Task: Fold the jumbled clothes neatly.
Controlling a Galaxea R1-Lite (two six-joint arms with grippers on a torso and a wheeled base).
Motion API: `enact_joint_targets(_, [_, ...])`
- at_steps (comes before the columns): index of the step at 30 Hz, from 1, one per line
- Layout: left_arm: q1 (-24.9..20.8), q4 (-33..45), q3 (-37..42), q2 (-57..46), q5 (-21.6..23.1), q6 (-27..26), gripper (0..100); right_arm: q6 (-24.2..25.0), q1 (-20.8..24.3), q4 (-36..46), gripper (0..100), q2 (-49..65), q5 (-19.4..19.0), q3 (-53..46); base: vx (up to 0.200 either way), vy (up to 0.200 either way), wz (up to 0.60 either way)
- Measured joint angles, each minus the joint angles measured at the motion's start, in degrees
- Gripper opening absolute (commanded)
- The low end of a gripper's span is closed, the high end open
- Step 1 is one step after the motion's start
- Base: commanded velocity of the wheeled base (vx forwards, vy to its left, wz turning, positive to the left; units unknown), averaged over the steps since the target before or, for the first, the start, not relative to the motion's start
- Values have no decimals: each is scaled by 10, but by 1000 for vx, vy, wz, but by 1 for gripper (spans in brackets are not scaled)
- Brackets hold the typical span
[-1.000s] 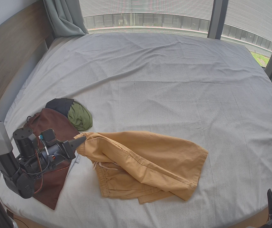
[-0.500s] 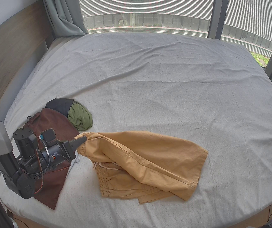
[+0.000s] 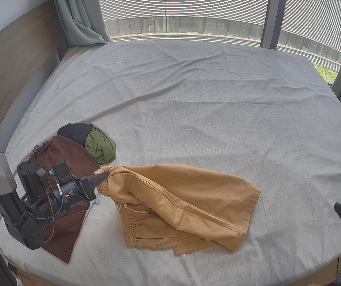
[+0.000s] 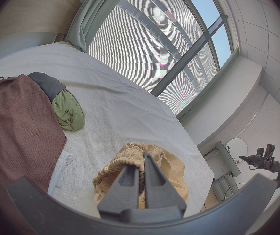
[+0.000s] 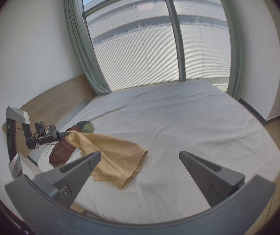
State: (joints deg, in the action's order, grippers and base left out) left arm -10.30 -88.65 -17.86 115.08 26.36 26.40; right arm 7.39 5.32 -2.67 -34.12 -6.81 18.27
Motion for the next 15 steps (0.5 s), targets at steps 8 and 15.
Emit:
enact_joint_targets(8, [-1, 0, -2, 0, 0, 0, 0, 1, -5, -2, 100, -94, -48, 8, 0, 0, 0])
enact_joint_targets(15, [-4, 0, -2, 0, -1, -1, 0, 7, -8, -5, 100, -165, -66, 33, 0, 0, 0])
